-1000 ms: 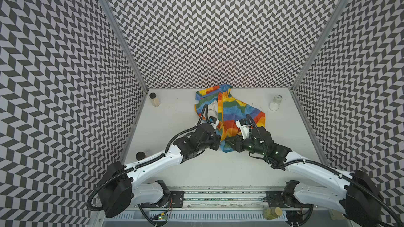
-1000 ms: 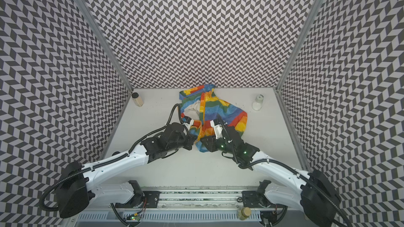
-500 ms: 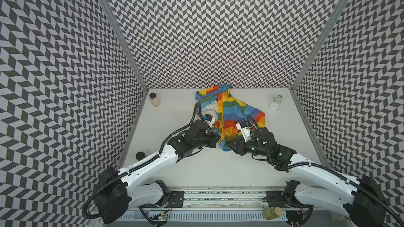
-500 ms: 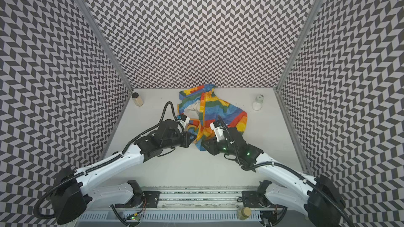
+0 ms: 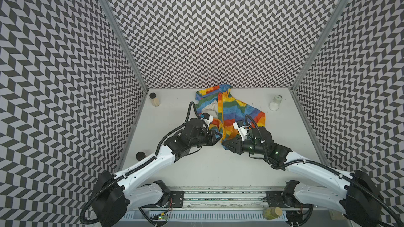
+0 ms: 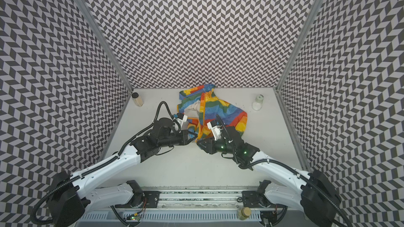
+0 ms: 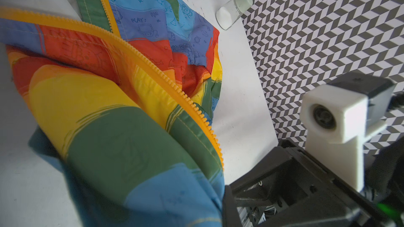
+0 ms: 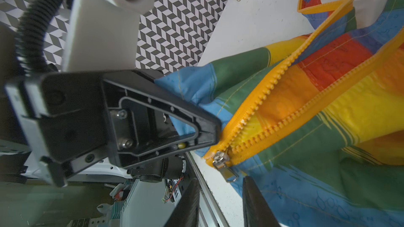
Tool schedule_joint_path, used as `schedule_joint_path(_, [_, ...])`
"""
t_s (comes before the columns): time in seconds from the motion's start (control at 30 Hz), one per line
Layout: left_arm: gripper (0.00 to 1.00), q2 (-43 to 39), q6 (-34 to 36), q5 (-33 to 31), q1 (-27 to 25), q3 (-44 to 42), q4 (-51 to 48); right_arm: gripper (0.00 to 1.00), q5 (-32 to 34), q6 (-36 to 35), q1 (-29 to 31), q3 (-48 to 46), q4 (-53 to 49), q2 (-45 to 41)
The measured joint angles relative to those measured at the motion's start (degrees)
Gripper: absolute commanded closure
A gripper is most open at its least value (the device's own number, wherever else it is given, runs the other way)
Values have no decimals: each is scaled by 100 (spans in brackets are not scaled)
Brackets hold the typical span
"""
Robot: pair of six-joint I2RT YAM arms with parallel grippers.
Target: Zip up the jacket
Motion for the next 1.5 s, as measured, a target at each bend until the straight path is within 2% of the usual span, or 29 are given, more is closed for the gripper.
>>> schedule_joint_path(0.2, [100, -17, -334, 310, 149, -116, 238, 61, -17, -61, 0, 0, 28, 13])
schedule_joint_path(0.5, [100, -37, -675, 682, 212, -136, 518, 65, -15, -404, 0, 2, -9, 11])
schedule_joint_path(0.93, [100, -33, -837, 979, 214, -136, 614, 65, 44, -861, 0, 179, -273, 42])
schedule_joint_path(1.5, [100, -26, -887, 1069, 214, -136, 616, 86, 393, -1084, 0, 275, -507, 46])
